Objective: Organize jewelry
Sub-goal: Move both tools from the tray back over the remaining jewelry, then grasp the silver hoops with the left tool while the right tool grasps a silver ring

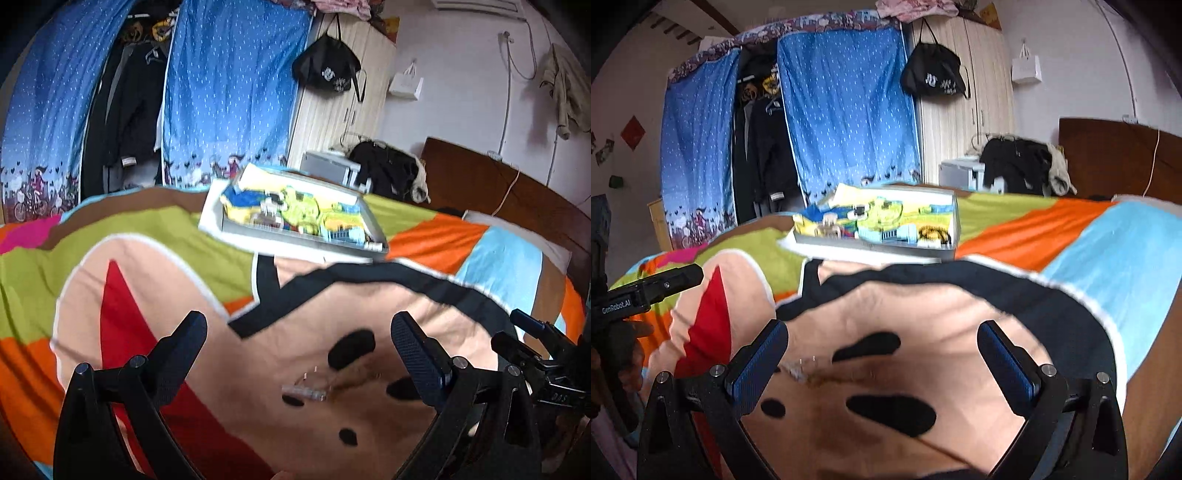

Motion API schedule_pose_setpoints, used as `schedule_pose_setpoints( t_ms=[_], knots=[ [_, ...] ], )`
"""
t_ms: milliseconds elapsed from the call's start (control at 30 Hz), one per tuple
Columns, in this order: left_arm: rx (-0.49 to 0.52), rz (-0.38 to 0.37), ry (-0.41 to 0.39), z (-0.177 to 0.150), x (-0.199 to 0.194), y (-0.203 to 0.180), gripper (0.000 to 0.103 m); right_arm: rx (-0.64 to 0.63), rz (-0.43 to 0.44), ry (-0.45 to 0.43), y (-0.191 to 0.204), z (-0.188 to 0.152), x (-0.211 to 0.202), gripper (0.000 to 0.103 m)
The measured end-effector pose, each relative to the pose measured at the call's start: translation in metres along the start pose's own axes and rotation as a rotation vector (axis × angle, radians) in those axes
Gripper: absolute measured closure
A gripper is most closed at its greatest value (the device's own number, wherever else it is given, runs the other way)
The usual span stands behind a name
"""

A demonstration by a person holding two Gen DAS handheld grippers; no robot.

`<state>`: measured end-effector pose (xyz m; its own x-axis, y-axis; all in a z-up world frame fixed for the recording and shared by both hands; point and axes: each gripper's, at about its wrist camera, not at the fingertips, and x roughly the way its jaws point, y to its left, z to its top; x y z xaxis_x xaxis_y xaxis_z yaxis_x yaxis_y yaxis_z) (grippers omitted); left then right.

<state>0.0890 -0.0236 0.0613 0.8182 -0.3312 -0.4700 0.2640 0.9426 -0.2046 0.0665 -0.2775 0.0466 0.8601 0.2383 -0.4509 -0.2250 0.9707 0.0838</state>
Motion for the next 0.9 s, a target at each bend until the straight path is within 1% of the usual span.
schedule_pose_setpoints(
  t_ms=[200, 367, 467, 567, 700, 900],
  knots=[
    [0.027, -0.014, 0.087, -0.029, 0.013, -0.002, 0.005, 0.018, -0.004, 0.081, 0.002, -0.028, 0.009, 0.000],
    [0.023, -0.020, 0.170, -0.048, 0.027, 0.003, 0.005, 0.021, -0.002, 0.148, 0.003, -0.044, 0.021, 0.000],
    [0.046, -0.011, 0.207, -0.056, 0.036, 0.004, 0.005, 0.019, -0.003, 0.178, 0.004, -0.050, 0.028, 0.000],
    [0.066, -0.011, 0.250, -0.061, 0.045, 0.004, 0.005, 0.021, -0.002, 0.201, 0.003, -0.055, 0.035, 0.000],
    [0.071, -0.023, 0.298, -0.065, 0.058, 0.008, 0.005, 0.026, 0.020, 0.231, -0.001, -0.058, 0.045, 0.000],
    [0.083, -0.034, 0.347, -0.063, 0.077, 0.015, 0.005, -0.002, 0.029, 0.260, -0.003, -0.057, 0.062, 0.000]
  ],
)
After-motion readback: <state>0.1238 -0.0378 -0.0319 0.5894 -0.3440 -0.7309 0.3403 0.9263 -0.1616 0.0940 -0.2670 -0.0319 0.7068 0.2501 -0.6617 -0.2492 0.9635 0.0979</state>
